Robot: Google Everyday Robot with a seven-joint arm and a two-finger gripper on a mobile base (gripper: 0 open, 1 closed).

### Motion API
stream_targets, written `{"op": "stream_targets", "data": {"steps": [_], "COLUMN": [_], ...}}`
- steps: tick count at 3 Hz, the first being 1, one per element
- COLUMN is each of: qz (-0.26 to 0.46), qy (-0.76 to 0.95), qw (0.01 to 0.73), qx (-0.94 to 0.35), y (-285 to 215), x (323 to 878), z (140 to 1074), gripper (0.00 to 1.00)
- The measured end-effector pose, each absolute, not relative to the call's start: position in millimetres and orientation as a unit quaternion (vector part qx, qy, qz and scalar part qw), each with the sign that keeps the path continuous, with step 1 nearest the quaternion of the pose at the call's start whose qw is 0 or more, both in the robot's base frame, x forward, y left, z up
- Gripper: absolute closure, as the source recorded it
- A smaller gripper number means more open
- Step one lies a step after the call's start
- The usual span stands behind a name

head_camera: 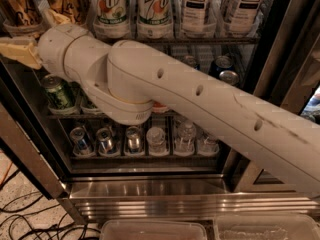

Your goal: Pick orange can from top shelf of fridge

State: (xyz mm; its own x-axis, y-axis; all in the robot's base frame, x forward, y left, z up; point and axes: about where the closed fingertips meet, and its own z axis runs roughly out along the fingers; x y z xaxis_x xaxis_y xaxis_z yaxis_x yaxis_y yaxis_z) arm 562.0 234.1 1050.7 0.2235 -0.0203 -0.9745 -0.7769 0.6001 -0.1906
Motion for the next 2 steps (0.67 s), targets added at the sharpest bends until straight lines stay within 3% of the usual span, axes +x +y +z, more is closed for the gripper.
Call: {"op": "stream_targets", "data": {"steps": [2], "qz": [0.267], "qy": [0.555], "qw": [0.702], "qx": [-0.356], "y": [238], "x": [591], "z": [1060], "gripper": [0.23]}}
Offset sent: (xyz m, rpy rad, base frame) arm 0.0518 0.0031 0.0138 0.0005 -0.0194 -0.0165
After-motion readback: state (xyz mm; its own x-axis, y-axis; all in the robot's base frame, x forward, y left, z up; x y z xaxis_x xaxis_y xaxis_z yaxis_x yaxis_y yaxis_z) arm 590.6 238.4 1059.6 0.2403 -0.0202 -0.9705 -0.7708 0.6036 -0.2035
